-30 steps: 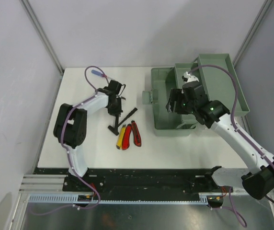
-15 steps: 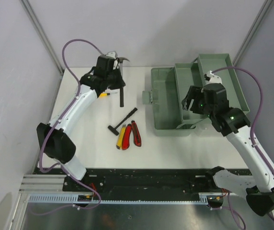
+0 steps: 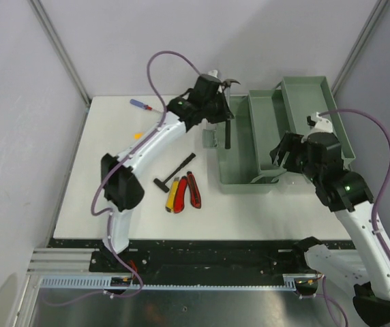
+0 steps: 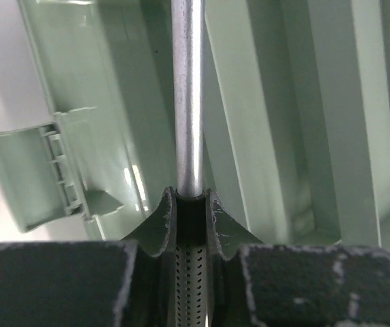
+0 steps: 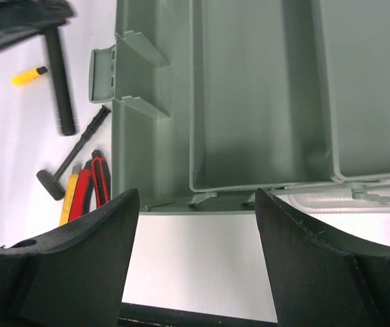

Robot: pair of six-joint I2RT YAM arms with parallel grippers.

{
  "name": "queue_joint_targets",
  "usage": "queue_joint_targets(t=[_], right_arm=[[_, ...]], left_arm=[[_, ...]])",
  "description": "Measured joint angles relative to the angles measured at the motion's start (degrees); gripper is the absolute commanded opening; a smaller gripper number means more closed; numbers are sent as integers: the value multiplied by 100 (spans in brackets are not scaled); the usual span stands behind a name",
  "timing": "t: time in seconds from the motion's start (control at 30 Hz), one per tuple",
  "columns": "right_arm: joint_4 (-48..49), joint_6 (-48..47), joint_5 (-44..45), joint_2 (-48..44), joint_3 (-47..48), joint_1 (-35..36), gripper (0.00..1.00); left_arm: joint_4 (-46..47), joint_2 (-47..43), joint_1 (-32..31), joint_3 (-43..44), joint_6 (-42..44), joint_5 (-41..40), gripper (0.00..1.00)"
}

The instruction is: Pack the tool kit

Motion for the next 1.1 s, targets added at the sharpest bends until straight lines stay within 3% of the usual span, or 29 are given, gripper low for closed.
queue_joint_targets(t=[0.23, 0.8, 0.93, 1.1], right_arm=[[-232, 61, 107, -586, -7, -35, 75], [-793, 140, 367, -1005, -7, -76, 76], [-868, 140, 367, -1040, -7, -83, 76], [-894, 140, 367, -1080, -7, -87, 76]], left_arm=[[-37, 1187, -297, 597, -275, -350, 0], [-81, 2387, -667, 802, -374, -911, 1], [-83, 2618, -702, 802, -396, -951, 13], [-31, 2712, -730, 802, -411, -966, 51]])
